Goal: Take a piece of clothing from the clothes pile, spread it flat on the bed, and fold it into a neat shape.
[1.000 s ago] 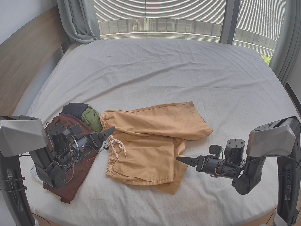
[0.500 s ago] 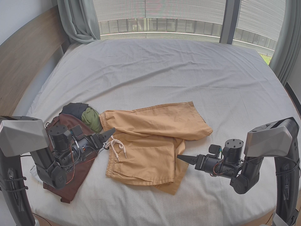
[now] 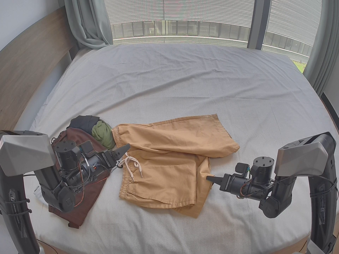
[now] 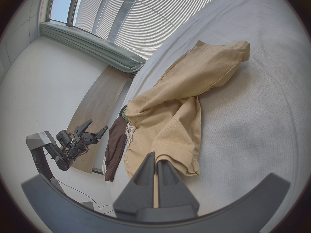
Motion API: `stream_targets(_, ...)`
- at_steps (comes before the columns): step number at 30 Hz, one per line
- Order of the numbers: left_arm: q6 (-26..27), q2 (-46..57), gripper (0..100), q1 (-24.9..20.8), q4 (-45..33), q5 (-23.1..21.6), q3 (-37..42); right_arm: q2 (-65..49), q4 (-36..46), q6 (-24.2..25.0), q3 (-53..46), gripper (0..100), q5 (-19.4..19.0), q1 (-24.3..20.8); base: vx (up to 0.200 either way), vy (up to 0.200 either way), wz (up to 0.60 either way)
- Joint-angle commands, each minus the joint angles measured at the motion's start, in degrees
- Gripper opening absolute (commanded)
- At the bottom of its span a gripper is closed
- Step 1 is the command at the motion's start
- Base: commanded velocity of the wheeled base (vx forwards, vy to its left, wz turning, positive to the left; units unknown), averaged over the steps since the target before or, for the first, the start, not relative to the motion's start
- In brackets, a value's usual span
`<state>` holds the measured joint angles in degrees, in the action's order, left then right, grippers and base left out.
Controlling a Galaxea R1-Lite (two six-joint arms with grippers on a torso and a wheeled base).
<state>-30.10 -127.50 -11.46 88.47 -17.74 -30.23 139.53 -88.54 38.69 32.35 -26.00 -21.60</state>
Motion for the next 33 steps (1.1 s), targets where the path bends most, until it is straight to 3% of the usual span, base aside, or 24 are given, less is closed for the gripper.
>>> stream_targets(1, 0.0, -0.1, 100, -0.1, 0.0, 0.1, 0.0, -0.9, 0.0, -0.1, 0.1, 0, 0.1, 0.8, 0.0, 0.0, 0.0)
stream_targets(14, 0.0, 0.0, 100, -0.1, 0.0, 0.1, 0.1, -3.8, 0.2, -3.4, 1.7, 0, 0.3, 6.8, 0.0, 0.0, 0.0)
stream_targets(29, 0.1, -0.3, 100, -0.1, 0.0, 0.1, 0.2, 0.2, 0.2, -6.4, 1.7, 0, 0.3, 6.9, 0.0, 0.0, 0.0)
stream_targets(30, 0.1, -0.4, 100, -0.1, 0.0, 0.1, 0.2, 0.5, 0.2, -6.4, 1.5, 100, 0.3, 6.9, 0.0, 0.0, 0.0)
stream_targets(33, 0.1, -0.4, 100, -0.1, 0.0, 0.0, 0.2, 0.7, 0.2, -6.3, 1.7, 100, 0.3, 6.9, 0.0, 0.0, 0.0)
